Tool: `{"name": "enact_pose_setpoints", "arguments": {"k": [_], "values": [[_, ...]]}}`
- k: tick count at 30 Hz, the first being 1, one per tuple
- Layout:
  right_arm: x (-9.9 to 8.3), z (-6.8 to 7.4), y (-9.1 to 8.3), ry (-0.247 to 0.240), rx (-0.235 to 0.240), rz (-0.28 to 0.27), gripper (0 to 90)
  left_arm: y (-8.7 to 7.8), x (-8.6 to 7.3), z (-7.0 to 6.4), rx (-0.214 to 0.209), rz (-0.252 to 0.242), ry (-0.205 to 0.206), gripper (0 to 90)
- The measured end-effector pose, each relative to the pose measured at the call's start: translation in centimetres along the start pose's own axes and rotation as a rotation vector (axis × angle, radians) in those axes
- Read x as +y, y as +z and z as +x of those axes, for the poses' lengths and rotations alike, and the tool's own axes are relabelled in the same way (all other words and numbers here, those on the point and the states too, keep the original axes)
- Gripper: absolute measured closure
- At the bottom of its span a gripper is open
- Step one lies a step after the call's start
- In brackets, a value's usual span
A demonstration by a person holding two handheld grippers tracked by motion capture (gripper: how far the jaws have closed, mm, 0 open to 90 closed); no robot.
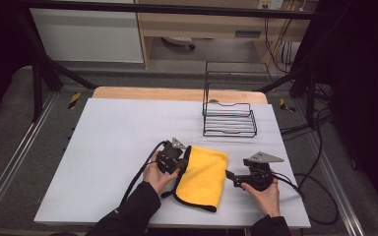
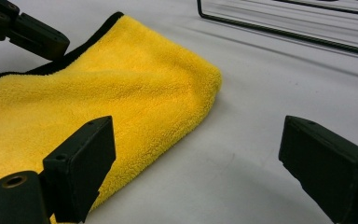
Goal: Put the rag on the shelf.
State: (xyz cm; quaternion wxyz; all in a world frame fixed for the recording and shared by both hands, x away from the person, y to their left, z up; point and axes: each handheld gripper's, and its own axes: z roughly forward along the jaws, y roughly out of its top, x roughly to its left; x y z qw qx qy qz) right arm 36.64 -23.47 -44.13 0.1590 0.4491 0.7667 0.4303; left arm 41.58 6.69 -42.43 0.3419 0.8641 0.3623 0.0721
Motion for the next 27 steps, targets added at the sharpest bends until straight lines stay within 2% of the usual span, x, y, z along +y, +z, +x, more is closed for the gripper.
{"name": "enact_pose_setpoints", "arguments": {"k": [3,5,6,12,14,17,18,22,24,27], "values": [[0.1,-0.1,-0.1,0.001,-0.003,-0.001,10.6,0.2,0.0,-0.3,-0.026,-0.006,0.000,89.3],[0.1,-0.1,-0.1,0.001,-0.002,0.001,10.5,0.5,0.0,-0.7,-0.014,0.003,0.010,81.1],[0.1,-0.1,-0.1,0.001,-0.002,0.001,10.5,0.7,0.0,-0.8,-0.016,0.010,0.015,81.1],[0.0,0.0,0.0,-0.003,-0.001,0.009,10.0,0.8,-0.1,-1.3,0.034,0.017,0.029,74.4],[0.0,0.0,-0.1,-0.004,0.001,0.005,10.0,0.8,-0.3,-1.3,0.037,0.023,0.032,75.6],[0.0,0.0,0.0,-0.004,0.001,0.006,10.0,0.9,-0.5,-1.2,0.022,0.027,0.013,79.2],[0.0,0.0,0.0,-0.003,0.001,0.006,10.0,1.0,-0.5,-1.2,0.021,0.029,0.014,83.6],[0.0,-0.1,-0.1,-0.005,0.000,0.004,10.0,1.0,-0.5,-1.4,0.031,0.026,0.028,87.7],[0.0,0.0,-0.1,-0.004,0.001,0.005,10.0,0.8,-0.5,-1.4,0.034,0.018,0.036,88.0],[0.0,0.0,0.0,-0.005,0.002,0.008,10.0,-0.1,-0.3,-0.9,0.030,-0.019,0.019,88.4]]}}
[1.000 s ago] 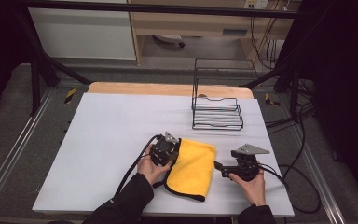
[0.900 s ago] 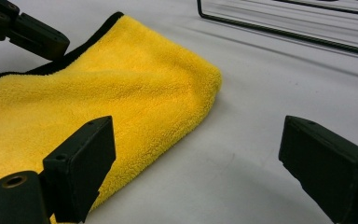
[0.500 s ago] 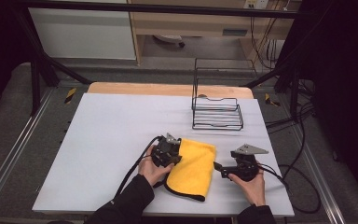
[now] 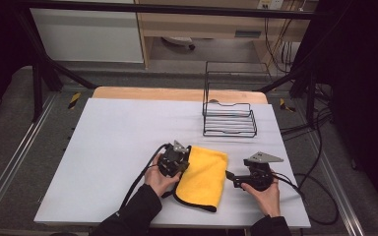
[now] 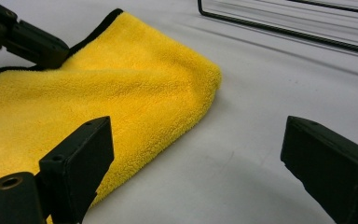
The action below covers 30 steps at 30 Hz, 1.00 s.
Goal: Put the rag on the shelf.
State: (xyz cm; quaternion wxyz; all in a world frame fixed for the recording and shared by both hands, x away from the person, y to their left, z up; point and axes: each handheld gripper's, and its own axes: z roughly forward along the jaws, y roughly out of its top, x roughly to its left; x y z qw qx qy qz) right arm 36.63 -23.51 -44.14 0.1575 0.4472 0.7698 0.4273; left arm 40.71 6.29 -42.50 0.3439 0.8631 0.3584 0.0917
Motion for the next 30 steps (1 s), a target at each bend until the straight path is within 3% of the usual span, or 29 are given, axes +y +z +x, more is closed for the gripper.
{"name": "enact_pose_setpoints", "arguments": {"k": [3,6,8,11,13,16,22,24,30], "values": [[0.0,0.0,0.1,0.001,0.000,0.002,9.8,-0.5,0.0,0.9,0.010,0.004,-0.015,88.3],[0.0,0.0,0.1,0.004,0.000,0.004,9.5,0.1,-0.2,1.2,0.012,0.031,-0.009,88.2],[0.0,0.0,0.1,0.005,0.000,0.002,9.5,0.2,-0.2,0.9,0.022,0.020,0.015,86.1],[0.1,0.0,0.1,0.007,0.001,-0.002,9.3,0.0,0.5,1.4,0.036,-0.018,0.013,79.3],[0.1,-0.1,0.1,0.007,0.000,-0.007,9.0,0.0,1.4,2.1,0.041,-0.033,-0.005,61.1],[0.2,-0.1,0.1,0.008,-0.001,-0.005,9.0,0.7,2.7,3.0,0.052,-0.039,-0.012,51.9],[0.2,-0.2,0.1,0.012,0.004,-0.004,9.5,3.3,3.7,4.6,0.051,0.010,-0.043,51.1],[0.3,-0.3,0.1,0.017,0.009,-0.005,10.2,3.8,3.7,4.9,0.019,0.001,-0.074,52.7],[0.5,-0.4,0.4,0.031,0.012,-0.009,11.9,4.7,3.5,4.7,-0.012,-0.003,-0.075,58.6]]}}
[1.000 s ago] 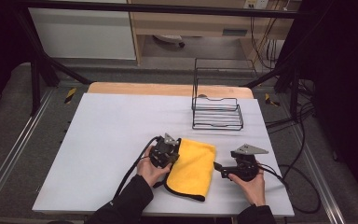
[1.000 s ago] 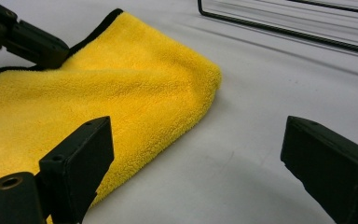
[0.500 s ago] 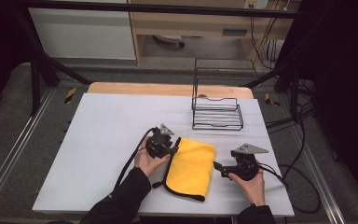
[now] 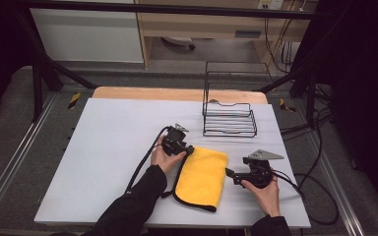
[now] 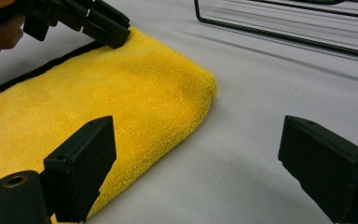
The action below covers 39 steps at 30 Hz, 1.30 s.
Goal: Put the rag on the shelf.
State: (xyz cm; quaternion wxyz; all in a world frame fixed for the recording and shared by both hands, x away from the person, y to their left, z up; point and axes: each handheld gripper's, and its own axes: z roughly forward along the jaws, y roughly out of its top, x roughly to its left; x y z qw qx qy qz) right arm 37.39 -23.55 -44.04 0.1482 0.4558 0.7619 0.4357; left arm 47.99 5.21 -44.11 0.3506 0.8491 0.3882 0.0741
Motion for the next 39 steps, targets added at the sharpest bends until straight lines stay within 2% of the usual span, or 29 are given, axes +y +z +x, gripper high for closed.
{"name": "enact_pose_setpoints", "arguments": {"k": [4,8,9,14,17,18,19,22,23,26,30,36,39], "values": [[0.3,-0.2,0.5,0.013,0.006,-0.003,13.3,0.1,0.0,-0.4,0.001,0.009,0.003,66.4],[0.6,-0.2,1.0,0.021,0.008,-0.001,13.9,0.1,0.0,0.0,-0.032,0.025,-0.030,68.4],[0.9,-0.4,1.4,0.027,0.007,0.005,14.4,0.1,0.0,0.0,-0.037,0.029,-0.031,71.9],[1.3,-0.6,2.6,0.037,-0.004,0.026,17.0,0.1,0.3,-0.7,-0.011,0.048,0.005,76.0],[1.7,-0.6,3.4,0.043,-0.008,0.031,23.0,0.1,0.3,-0.8,-0.003,0.050,0.016,76.6],[1.9,-0.7,3.8,0.046,-0.015,0.033,29.3,0.1,0.3,-0.8,-0.003,0.049,0.016,76.6],[1.9,-0.7,3.8,0.046,-0.015,0.033,29.3,0.1,0.3,-0.8,-0.001,0.048,0.020,76.6],[2.2,-0.9,4.3,0.055,-0.030,0.046,40.1,0.1,0.2,-1.1,0.016,0.045,0.046,76.6],[2.3,-1.0,4.5,0.064,-0.041,0.057,46.7,0.1,0.2,-1.2,0.019,0.043,0.053,76.7],[2.2,-1.1,4.7,0.072,-0.047,0.079,50.6,0.1,0.1,-1.1,0.016,0.033,0.054,76.6],[2.1,-1.0,4.9,0.094,-0.031,0.107,58.3,0.1,-0.1,-0.8,-0.002,0.021,0.053,76.5],[2.0,-0.6,5.2,0.153,0.007,0.120,75.2,0.2,-0.1,-0.9,0.005,0.017,0.065,76.2],[2.0,-0.6,5.2,0.168,0.019,0.124,77.7,0.2,-0.1,-0.9,0.003,0.018,0.065,76.2]]}}
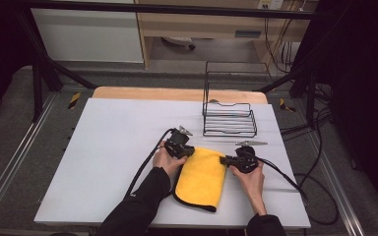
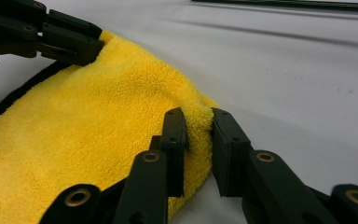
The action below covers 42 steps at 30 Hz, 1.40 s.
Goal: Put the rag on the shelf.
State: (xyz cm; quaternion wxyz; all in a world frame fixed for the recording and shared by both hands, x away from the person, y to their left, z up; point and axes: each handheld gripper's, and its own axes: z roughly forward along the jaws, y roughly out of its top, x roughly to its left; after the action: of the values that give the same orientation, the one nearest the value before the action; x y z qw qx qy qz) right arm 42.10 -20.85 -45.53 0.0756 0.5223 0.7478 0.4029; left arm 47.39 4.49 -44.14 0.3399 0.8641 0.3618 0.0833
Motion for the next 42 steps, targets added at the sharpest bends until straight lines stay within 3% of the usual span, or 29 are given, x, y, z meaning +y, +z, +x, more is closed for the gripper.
{"name": "enact_pose_setpoints", "arguments": {"k": [9,14,18,27,37,42], "values": [[0.1,-0.1,-0.1,0.016,0.014,-0.009,83.3,-0.2,-0.2,0.6,-0.040,-0.017,-0.041,78.8],[0.3,0.1,-0.8,0.006,0.030,-0.048,83.6,-1.2,-0.5,0.4,-0.035,-0.067,-0.040,80.1],[0.6,0.6,-1.6,-0.043,0.042,-0.093,83.6,-2.6,-0.8,0.3,-0.039,-0.125,-0.042,80.4],[1.0,1.6,-2.8,-0.087,0.057,-0.156,83.6,-5.1,-1.3,-0.2,-0.041,-0.216,-0.029,80.4],[1.5,3.2,-4.4,-0.164,0.054,-0.221,83.6,-7.6,-1.7,-0.8,-0.035,-0.290,-0.020,80.4],[1.7,3.6,-4.8,-0.176,0.055,-0.237,83.6,-8.5,-1.8,-1.2,-0.030,-0.316,-0.017,80.3]]}}
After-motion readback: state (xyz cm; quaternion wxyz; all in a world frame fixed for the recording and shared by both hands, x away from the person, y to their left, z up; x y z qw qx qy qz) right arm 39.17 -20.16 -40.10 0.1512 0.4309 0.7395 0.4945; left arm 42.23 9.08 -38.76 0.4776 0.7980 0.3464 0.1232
